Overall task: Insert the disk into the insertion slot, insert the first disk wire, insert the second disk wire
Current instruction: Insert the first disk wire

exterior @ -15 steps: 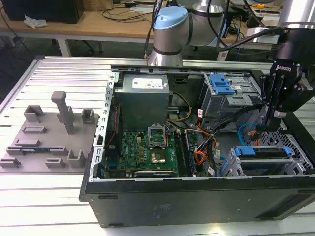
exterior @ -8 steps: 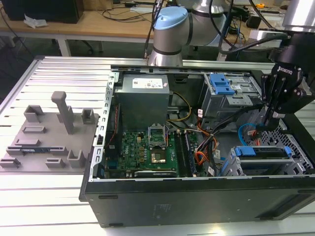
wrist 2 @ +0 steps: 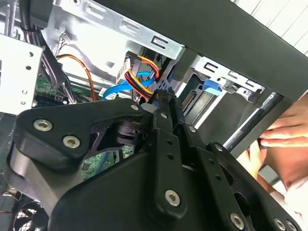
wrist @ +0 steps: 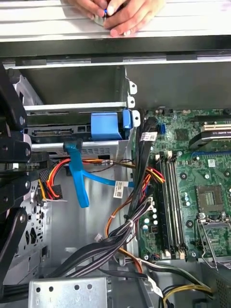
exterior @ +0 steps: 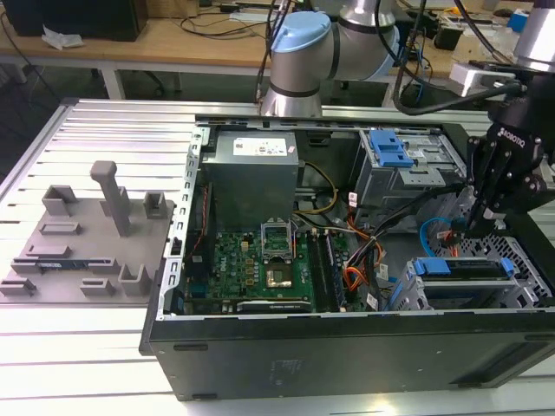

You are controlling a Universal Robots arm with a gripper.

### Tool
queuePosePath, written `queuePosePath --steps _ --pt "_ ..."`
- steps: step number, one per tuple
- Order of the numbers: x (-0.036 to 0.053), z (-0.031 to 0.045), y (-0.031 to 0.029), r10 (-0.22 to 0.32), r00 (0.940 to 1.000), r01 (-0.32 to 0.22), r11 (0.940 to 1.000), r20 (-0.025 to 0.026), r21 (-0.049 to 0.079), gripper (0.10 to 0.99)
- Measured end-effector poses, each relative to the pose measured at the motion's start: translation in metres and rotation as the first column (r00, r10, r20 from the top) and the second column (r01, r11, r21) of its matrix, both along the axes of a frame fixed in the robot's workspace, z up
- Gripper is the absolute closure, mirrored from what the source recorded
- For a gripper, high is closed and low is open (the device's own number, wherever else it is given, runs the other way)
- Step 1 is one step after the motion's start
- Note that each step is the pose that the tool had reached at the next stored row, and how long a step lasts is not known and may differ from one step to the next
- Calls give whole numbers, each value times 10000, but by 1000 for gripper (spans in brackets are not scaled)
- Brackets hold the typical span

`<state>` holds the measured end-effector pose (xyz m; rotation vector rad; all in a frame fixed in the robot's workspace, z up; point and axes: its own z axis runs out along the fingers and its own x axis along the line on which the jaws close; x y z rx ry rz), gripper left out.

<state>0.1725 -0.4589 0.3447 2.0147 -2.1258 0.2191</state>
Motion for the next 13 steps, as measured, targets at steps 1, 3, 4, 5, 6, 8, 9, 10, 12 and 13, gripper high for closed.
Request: queuePosePath --steps 1,3,4,5,6,8,9,10,12,13 --pt "0 2 -28 0 10000 0 10000 0 44 922" --pt "0 4 -109 -1 10000 1 9999 0 127 922" --pt "0 5 -141 -1 10000 1 9999 0 169 922" --pt "0 5 -169 0 10000 0 9997 0 237 922" --pt "1 5 -175 -9 10000 9 9991 1 425 922" --pt "1 5 -175 -78 10000 78 9977 -1 669 922" --pt "0 13 -177 -145 9999 145 9971 -1 751 922" --pt "0 30 -178 -171 9999 171 9970 -5 757 922" --pt "3 53 -178 -182 9998 182 9969 -6 759 922" --pt "3 53 -177 -181 9998 181 9969 -7 766 922"
